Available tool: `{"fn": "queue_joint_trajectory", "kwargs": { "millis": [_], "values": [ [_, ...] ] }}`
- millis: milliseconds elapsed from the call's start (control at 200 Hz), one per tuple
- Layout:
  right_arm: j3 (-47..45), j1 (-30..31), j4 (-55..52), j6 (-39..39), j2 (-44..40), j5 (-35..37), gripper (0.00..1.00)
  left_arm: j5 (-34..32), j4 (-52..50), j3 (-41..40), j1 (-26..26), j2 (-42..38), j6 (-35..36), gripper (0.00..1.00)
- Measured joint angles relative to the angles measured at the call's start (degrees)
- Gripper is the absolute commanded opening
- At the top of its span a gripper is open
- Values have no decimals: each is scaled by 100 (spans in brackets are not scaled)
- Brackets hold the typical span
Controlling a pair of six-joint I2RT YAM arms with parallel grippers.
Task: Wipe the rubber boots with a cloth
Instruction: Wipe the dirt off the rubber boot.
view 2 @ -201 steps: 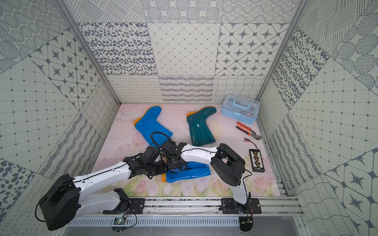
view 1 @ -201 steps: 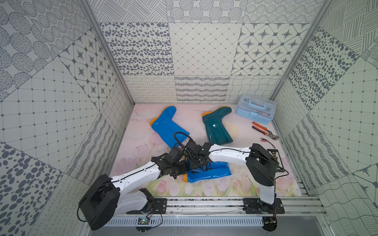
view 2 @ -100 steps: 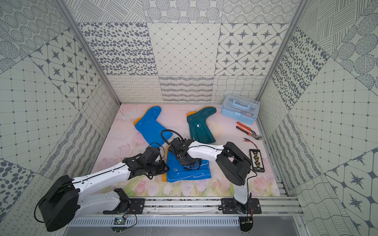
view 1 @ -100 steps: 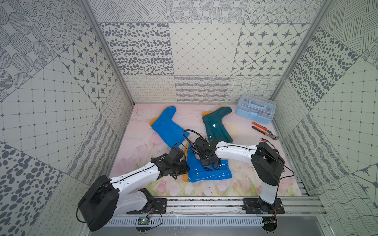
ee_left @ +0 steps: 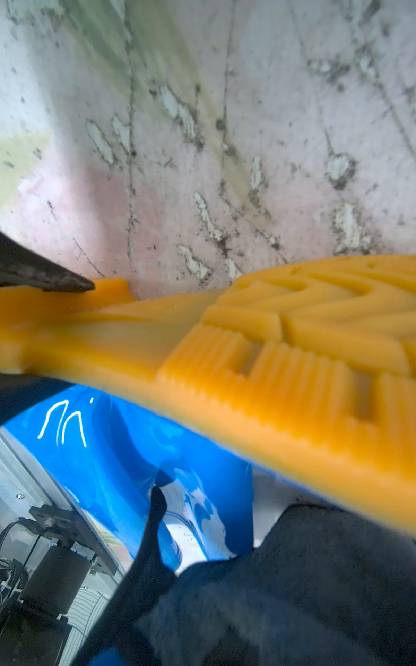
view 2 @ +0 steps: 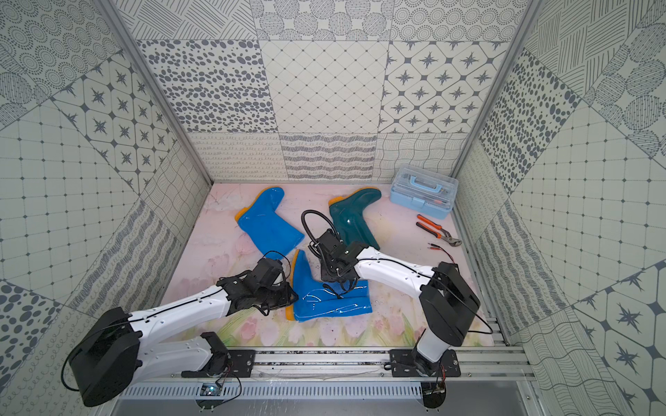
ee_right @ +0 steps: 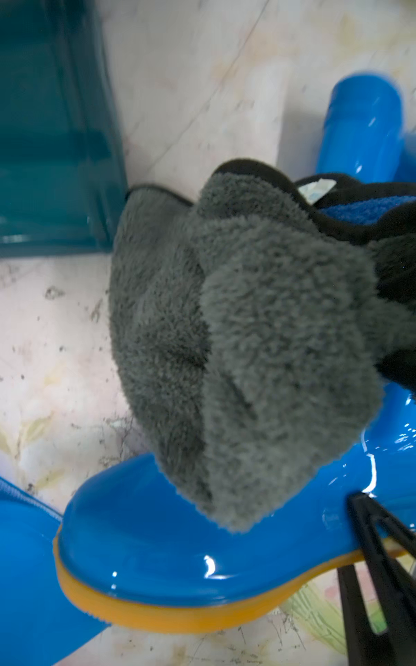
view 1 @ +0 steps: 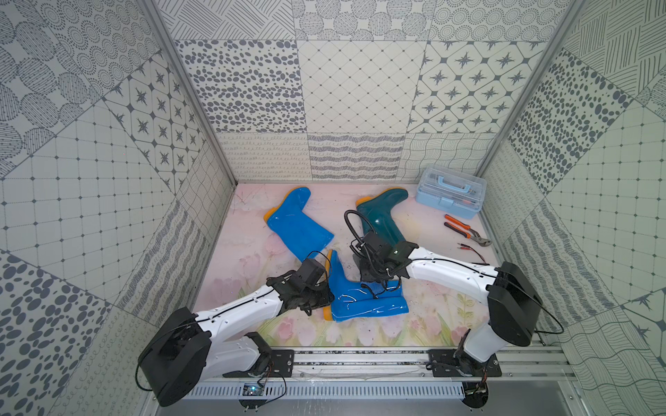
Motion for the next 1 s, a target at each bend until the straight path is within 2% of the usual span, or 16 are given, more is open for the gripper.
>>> {"fn": "queue_joint_trajectory", "kwargs": {
  "millis": [105,180,280,400,600,1000],
  "values": [
    [177,356,420,105,752,-321,0,-2,0,2,-4,0,-20,0],
    [199,518,608,214,1113,-291,0,0,2,2,-7,7,-17,0],
    [286,529,479,271,1241,-269,0,-4,0,7,-11,39,-17,0],
    [518,643,22,146,1480,76,0,-9,-13,20,-13,48,-17,0],
    [485,715,-26,-127,1495,695,0,-13,0,9,-11,7,-22,0],
    [-245,205,348,-306,822,358,0,98,9,-46,105,-94,-35,0]
  ]
}}
